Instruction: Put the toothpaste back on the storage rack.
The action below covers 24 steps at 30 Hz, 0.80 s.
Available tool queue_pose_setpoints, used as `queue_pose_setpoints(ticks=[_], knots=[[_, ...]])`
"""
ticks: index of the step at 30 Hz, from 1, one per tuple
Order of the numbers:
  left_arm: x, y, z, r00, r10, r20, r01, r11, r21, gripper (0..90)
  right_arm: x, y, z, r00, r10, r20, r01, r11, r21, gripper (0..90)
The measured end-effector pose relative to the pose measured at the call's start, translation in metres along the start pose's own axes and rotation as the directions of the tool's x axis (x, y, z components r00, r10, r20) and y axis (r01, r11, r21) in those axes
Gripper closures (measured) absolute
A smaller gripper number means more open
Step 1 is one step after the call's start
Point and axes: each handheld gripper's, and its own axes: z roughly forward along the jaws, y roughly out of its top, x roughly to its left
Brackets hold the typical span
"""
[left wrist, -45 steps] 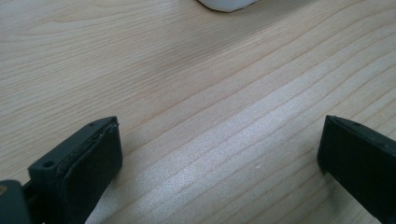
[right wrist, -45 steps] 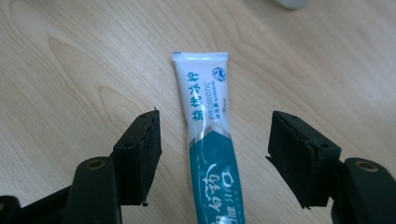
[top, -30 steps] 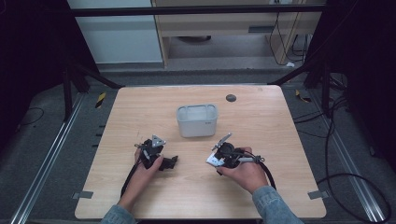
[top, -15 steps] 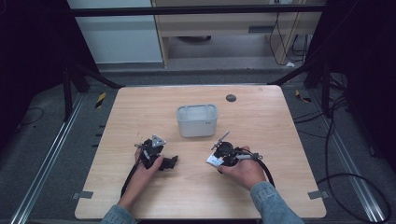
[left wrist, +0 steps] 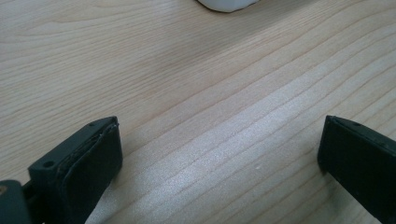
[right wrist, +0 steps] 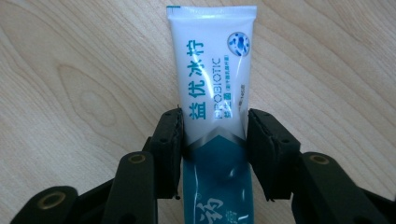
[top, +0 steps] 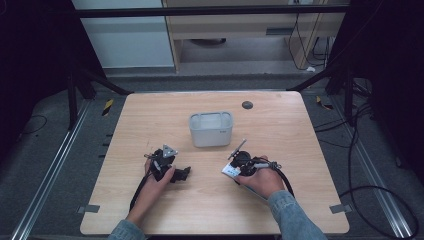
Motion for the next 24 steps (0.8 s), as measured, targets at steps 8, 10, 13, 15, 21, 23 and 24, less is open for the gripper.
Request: queue_pose_setpoints(ticks=[8, 10, 13, 15, 21, 23, 24], knots=[[0.0, 0.0, 0.0, 1.0, 0.0, 0.0, 0.0, 1.0, 0.001, 0.0, -0.0027, 0.0017, 0.0013, 0.9999, 0.005, -0.014, -0.004, 1.0, 0.017, 57.0], [0.0, 0.0, 0.0, 1.0, 0.0, 0.0, 0.0, 1.0, 0.0, 0.0, -0.0025, 0.0021, 0.0019, 0.9999, 0.007, -0.01, -0.006, 1.0, 0.02, 56.9], [0.0, 0.0, 0.0, 1.0, 0.0, 0.0, 0.0, 1.0, 0.0, 0.0, -0.0022, 0.0019, 0.0033, 0.9999, 0.012, -0.01, -0.012, 1.0, 0.024, 56.9], [0.0, 0.0001, 0.0, 1.0, 0.0, 0.0, 0.0, 1.0, 0.001, 0.0, -0.0025, 0.0018, 0.0035, 0.9999, 0.013, -0.01, -0.013, 1.0, 0.024, 57.0], [0.0, 0.0, 0.0, 1.0, 0.0, 0.0, 0.0, 1.0, 0.001, 0.0, -0.0011, 0.0029, 0.003, 0.9998, 0.017, 0.001, -0.017, 0.999, 0.033, 59.4], [0.0, 0.0, 0.0, 1.0, 0.0, 0.0, 0.0, 1.0, 0.0, 0.0, -0.0005, 0.0027, 0.0028, 0.9998, 0.017, 0.003, -0.017, 0.999, 0.032, 60.1], [0.0, 0.0, 0.0, 1.0, 0.0, 0.0, 0.0, 1.0, 0.001, 0.0, -0.0001, 0.0025, 0.0026, 0.9999, 0.014, 0.005, -0.015, 0.999, 0.03, 61.3]])
